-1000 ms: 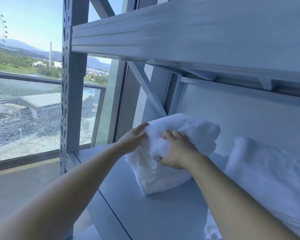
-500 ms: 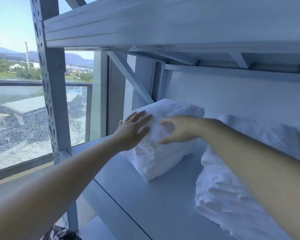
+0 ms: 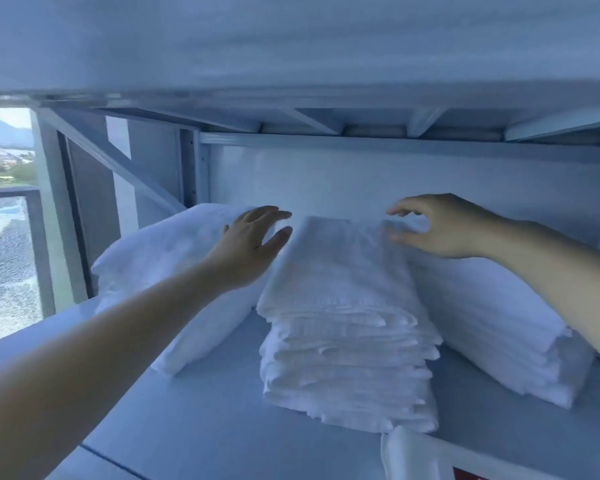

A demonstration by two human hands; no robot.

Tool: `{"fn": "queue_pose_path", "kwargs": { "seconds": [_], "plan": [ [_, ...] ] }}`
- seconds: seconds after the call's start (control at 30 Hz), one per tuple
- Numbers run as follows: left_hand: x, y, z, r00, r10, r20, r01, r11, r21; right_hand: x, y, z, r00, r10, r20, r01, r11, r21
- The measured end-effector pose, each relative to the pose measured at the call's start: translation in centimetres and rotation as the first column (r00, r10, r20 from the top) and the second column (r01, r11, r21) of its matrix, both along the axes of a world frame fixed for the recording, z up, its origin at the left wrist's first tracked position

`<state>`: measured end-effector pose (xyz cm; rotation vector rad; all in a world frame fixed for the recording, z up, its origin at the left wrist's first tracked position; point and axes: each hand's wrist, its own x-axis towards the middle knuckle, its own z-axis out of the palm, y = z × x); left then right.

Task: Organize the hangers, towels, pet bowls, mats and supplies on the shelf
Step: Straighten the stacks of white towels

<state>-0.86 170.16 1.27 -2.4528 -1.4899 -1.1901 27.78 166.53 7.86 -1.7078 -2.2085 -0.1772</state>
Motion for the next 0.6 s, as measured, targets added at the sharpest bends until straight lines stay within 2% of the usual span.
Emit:
{"fn": "queue_pose_path", "kwargs": {
  "seconds": [0.13,0.27,0.4,0.5,0.6],
  "plan": [
    [7.6,-2.2,1.0,0.981,-0.157,-0.113,0.147,0.985,-0.09,3.9,-1.7,-1.4,0.999,-0.033,-0.002,0.033,0.999,-0.028],
    [13.3,-3.9,1.2,0.963,-0.199,-0.183,0.18,0.977,-0.117,7.1,-3.3,-1.9,0.999,-0.045,0.008,0.045,0.999,-0.028],
    [16.8,-5.0,0.2,0.936,-0.132,-0.327,0.093,0.987,-0.132,9.2,-5.2,-3.1,0.999,0.022,-0.043,-0.021,1.0,0.012],
    [17.5,-5.4,-0.6,0.887,-0.031,-0.461,-0.022,0.994,-0.108,10.1,-5.9,-4.3,0.996,0.085,0.024,-0.087,0.994,0.068],
    [17.5,-6.2,-0.9,0.876,0.014,-0.482,-0.062,0.995,-0.083,11.7,-5.8,-4.6,0.997,0.059,0.053,-0.064,0.993,0.101]
  ]
}}
